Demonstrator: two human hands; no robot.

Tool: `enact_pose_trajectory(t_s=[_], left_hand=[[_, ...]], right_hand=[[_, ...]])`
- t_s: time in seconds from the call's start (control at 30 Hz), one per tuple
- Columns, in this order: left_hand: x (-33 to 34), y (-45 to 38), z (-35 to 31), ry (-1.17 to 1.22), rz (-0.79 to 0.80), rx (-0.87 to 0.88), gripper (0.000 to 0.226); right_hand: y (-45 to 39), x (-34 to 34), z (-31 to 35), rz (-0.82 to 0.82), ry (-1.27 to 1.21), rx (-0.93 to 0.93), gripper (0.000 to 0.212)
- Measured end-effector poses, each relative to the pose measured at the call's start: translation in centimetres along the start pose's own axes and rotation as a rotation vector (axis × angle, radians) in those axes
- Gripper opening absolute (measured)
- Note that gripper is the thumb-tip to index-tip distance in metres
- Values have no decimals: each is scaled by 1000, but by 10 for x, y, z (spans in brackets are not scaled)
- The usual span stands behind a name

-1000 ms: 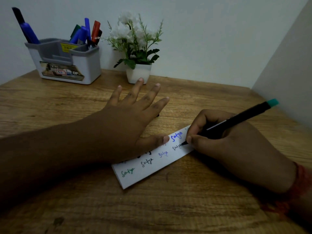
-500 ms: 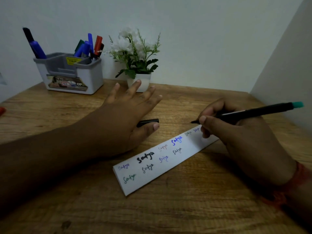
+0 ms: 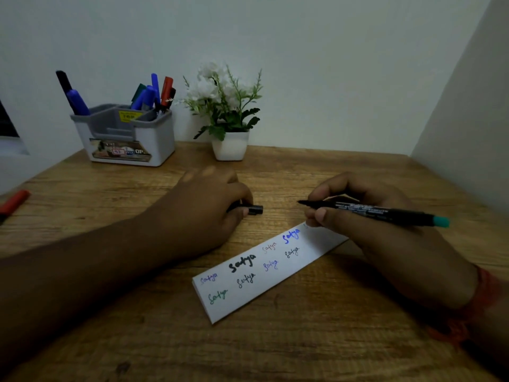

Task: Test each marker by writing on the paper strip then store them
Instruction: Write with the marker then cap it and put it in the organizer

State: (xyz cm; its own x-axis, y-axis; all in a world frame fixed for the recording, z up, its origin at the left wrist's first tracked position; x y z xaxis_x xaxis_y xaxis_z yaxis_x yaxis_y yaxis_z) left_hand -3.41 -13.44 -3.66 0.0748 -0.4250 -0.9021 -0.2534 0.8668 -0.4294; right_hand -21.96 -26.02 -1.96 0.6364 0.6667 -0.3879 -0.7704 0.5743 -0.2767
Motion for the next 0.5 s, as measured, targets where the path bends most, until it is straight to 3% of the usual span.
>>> enact_pose_trajectory(t_s=[0.27, 0.5], left_hand=[[-16, 5, -15, 182, -141, 57, 14], [-22, 7, -26, 186, -190, 143, 16]], right_hand=[[5, 2, 8, 41, -116, -34, 19], [5, 5, 9, 65, -130, -52, 24]])
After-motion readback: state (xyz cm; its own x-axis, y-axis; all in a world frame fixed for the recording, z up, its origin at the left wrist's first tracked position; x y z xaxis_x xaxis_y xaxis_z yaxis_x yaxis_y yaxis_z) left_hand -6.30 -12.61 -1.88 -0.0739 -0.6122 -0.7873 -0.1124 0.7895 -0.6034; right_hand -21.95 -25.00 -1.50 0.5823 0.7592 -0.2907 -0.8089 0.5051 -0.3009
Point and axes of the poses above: each hand's wrist, its own y-axis away from the middle knuckle, its own x-axis out of the palm, z = x × y, the point moved 4 cm from there along -y, towards the middle knuckle, and after that the axes turned 4 degrees about -z, right-handed, at the moved point
